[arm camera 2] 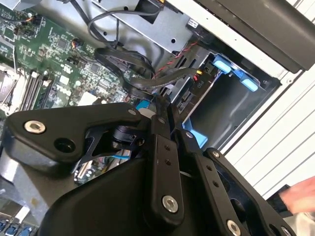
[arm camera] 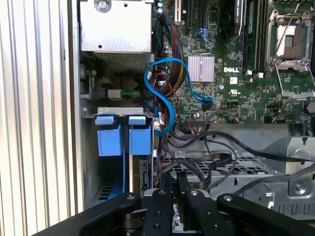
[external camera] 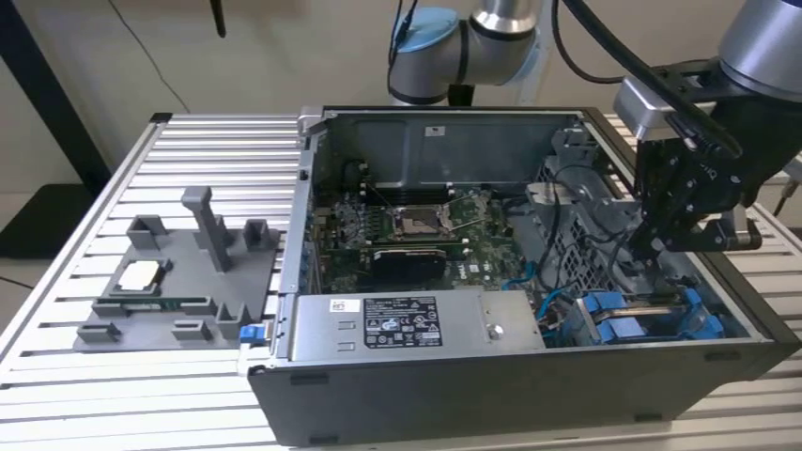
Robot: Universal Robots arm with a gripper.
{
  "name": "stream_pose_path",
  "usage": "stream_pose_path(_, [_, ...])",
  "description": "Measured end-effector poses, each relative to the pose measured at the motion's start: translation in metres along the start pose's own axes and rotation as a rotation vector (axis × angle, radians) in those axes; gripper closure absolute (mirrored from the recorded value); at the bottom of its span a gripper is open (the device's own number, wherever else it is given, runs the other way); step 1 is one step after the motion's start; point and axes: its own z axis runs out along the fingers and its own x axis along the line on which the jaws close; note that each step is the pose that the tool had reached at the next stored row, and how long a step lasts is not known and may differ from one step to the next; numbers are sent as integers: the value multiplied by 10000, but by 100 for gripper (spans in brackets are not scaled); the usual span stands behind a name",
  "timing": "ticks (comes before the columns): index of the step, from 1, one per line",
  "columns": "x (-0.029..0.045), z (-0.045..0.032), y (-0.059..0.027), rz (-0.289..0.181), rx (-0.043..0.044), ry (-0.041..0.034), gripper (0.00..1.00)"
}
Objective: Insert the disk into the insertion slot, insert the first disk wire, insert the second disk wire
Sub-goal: 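Insert the second disk wire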
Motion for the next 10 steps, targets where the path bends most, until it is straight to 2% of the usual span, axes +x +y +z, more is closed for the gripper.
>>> stream_pose_path(3, [18, 20, 1, 0, 0, 12, 84])
stream_pose_path(7, [89, 40, 2, 1, 1, 24, 84])
stream_pose_path(10, [108, 63, 16, 17, 2, 72, 84])
